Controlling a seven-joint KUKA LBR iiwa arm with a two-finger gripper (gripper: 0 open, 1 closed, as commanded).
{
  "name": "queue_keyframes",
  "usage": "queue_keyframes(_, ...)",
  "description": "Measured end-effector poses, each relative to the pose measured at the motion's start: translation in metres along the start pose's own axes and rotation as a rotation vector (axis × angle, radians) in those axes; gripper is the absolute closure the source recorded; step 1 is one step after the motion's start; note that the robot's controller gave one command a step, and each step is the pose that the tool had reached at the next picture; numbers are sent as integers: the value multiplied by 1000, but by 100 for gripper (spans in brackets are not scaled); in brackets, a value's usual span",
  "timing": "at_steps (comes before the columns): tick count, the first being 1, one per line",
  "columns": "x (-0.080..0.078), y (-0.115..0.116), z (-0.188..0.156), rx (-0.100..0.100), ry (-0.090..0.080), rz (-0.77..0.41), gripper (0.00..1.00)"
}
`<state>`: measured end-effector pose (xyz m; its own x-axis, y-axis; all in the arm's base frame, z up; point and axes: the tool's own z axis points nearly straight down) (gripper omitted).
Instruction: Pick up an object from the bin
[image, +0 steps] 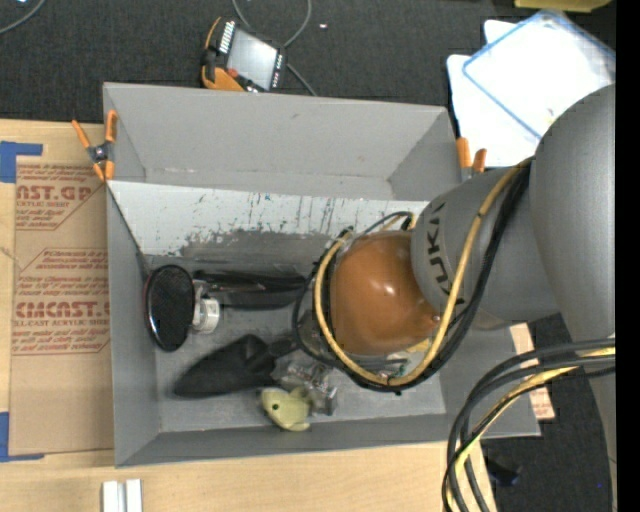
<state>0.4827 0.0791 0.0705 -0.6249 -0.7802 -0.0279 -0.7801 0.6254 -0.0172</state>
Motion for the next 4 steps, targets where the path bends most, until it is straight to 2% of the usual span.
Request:
queue_keyframes(1,-25,8,0,1,-2,-12,100)
queue_keyframes(2,-14,14,-17,-1,-1,-5,100)
queue_keyframes(3,-14,14,-17,-1,-1,-5,100)
queue_keyframes(4,-36,15,-1,-2,-3,16,100)
